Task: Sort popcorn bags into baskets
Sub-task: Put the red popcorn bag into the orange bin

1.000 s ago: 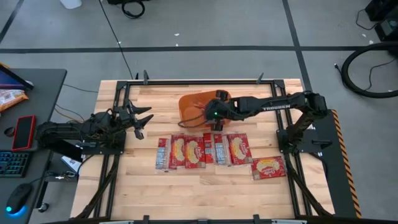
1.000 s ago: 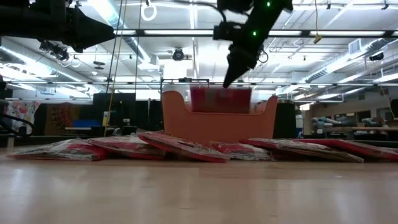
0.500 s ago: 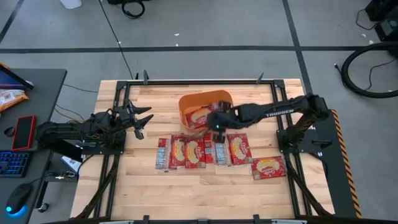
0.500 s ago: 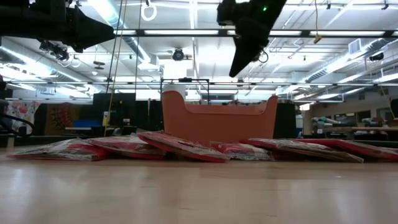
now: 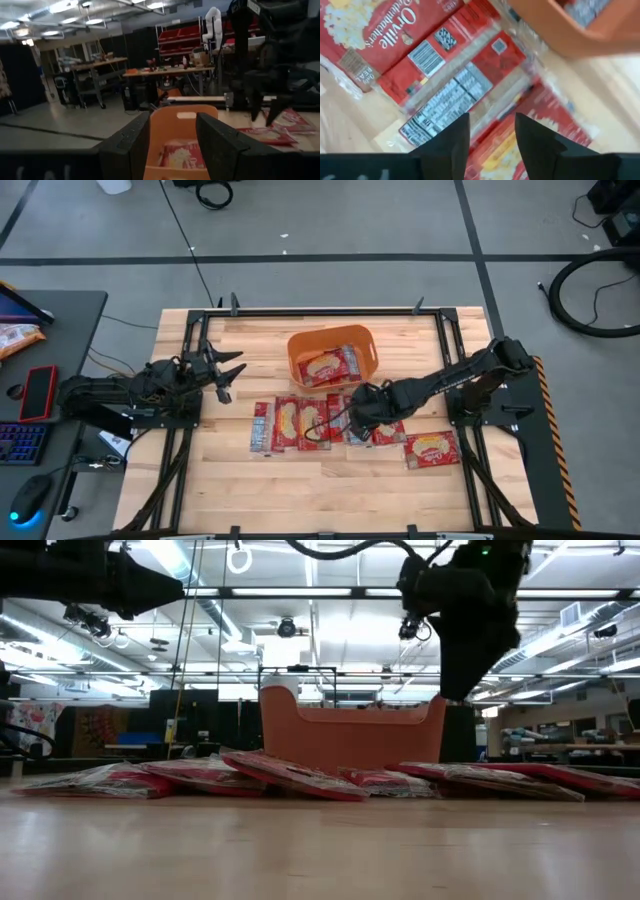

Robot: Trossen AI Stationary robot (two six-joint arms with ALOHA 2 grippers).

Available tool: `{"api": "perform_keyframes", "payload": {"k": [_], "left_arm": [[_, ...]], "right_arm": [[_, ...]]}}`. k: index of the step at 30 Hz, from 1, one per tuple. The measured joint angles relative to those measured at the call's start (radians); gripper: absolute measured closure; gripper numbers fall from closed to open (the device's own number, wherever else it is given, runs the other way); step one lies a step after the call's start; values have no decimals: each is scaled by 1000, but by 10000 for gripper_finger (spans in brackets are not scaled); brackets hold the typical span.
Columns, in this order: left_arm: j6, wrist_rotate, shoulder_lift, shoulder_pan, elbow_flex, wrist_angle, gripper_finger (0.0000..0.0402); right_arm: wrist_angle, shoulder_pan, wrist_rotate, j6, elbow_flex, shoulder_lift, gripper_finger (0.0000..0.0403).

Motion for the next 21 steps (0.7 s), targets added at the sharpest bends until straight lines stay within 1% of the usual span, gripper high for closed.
{"api": "perform_keyframes", "payload": {"k": [2,4,8,14,17,21], "left_arm": [[32,0,0,0,0,21,237],[53,-2,0,0,0,40,237],[89,-5,0,0,0,53,237],[121,-5,0,0,0,86,237],[127,-7,0,0,0,94,237],[127,-7,0,0,0,99,237]], "right_arm": [[4,31,8,50,0,6,228],[-10,59,11,85,19,40,224],[-85,87,-11,102,100,160,223],[-299,92,-34,177,226,307,219],[-323,86,-42,187,239,348,210],[-341,66,-28,188,240,388,191]]}}
